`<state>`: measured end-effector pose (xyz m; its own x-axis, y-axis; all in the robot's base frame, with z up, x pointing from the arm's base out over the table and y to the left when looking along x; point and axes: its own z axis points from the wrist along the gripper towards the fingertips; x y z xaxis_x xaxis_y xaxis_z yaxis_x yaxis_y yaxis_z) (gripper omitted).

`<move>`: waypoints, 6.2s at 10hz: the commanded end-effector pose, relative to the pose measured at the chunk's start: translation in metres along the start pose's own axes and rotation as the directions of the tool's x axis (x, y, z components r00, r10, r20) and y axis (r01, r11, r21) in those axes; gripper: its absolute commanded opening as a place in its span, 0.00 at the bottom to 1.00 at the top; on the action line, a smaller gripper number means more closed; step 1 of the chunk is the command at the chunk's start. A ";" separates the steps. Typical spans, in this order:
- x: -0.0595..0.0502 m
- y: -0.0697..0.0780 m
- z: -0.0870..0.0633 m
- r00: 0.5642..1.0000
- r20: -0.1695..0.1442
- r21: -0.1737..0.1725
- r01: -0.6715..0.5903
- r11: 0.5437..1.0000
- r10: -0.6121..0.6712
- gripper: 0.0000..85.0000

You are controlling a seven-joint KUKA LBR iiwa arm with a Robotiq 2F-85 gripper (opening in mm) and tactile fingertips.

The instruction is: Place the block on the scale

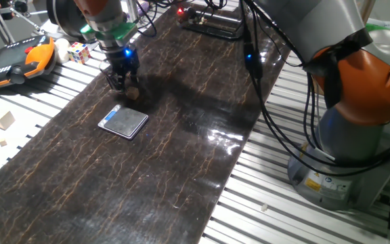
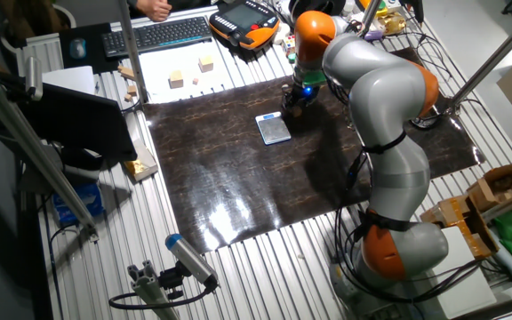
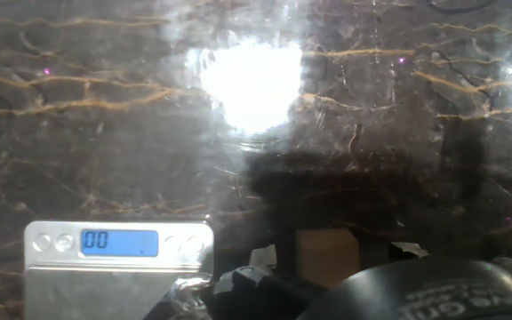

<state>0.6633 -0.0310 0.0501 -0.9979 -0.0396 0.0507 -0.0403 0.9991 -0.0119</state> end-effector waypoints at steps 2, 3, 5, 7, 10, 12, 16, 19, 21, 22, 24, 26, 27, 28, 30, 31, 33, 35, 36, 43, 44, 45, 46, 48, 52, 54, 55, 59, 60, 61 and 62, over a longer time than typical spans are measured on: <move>0.000 -0.002 0.004 1.000 0.005 -0.006 0.003 1.000 -0.003 0.75; 0.001 -0.003 0.007 1.000 0.007 -0.012 0.004 1.000 -0.004 0.73; 0.003 -0.002 0.010 1.000 0.014 -0.015 0.004 1.000 -0.004 0.73; 0.003 -0.002 0.012 1.000 0.021 -0.013 0.010 1.000 -0.010 0.62; 0.003 0.001 0.008 0.999 0.011 -0.019 0.035 0.999 -0.035 0.25; 0.004 0.011 -0.002 1.000 0.008 -0.030 0.011 0.999 -0.011 0.15; 0.021 0.035 -0.022 0.997 -0.001 -0.029 -0.080 0.996 0.080 0.06; 0.031 0.044 -0.032 0.989 -0.032 -0.027 -0.142 0.989 0.141 0.02; 0.035 0.046 -0.035 0.986 -0.020 -0.022 -0.165 0.986 0.165 0.02; 0.035 0.046 -0.037 0.986 -0.019 -0.015 -0.165 0.986 0.165 0.02; 0.035 0.046 -0.037 0.991 -0.018 0.005 -0.132 0.991 0.132 0.02; 0.035 0.046 -0.037 0.998 -0.031 0.006 -0.048 0.999 0.048 0.02; 0.035 0.046 -0.037 0.999 -0.025 0.004 -0.023 1.000 0.023 0.02; 0.035 0.046 -0.037 1.000 -0.022 0.004 0.009 1.000 -0.009 0.02; 0.036 0.050 -0.037 0.999 -0.041 -0.009 0.002 1.000 -0.002 0.02; 0.035 0.059 -0.038 0.999 -0.041 -0.007 -0.013 1.000 0.013 0.02; 0.037 0.082 -0.036 0.998 -0.032 -0.006 -0.049 0.999 0.048 0.02; 0.040 0.098 -0.026 0.997 -0.016 -0.013 -0.076 0.997 0.076 0.02; 0.041 0.104 -0.022 0.996 -0.007 -0.018 -0.092 0.996 0.092 0.02; 0.046 0.119 -0.010 0.985 -0.004 -0.032 -0.171 0.985 0.171 0.26; 0.047 0.121 -0.008 0.984 0.006 -0.015 -0.181 0.983 0.181 0.40; 0.047 0.121 -0.008 0.983 0.005 -0.008 -0.186 0.983 0.186 0.54; 0.047 0.121 -0.009 0.982 0.003 -0.008 -0.187 0.982 0.187 0.57; 0.045 0.118 -0.013 0.985 -0.006 0.004 -0.174 0.985 0.174 0.64; 0.056 0.103 -0.048 0.992 -0.034 0.014 -0.124 0.992 0.125 0.44; 0.069 0.097 -0.067 0.994 -0.039 0.015 -0.099 0.995 0.099 0.25; 0.076 0.092 -0.076 0.996 -0.044 0.020 -0.076 0.997 0.077 0.13; 0.101 0.066 -0.107 0.999 -0.039 0.036 0.018 0.999 -0.017 0.02; 0.105 0.060 -0.109 0.999 -0.028 0.043 0.032 0.999 -0.030 0.02; 0.108 0.055 -0.111 0.999 -0.022 0.044 0.047 0.998 -0.046 0.02; 0.109 0.052 -0.110 0.998 -0.018 0.038 0.059 0.998 -0.059 0.02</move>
<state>0.5578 0.0183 0.1651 -0.9925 -0.1005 0.0691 -0.1037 0.9937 -0.0436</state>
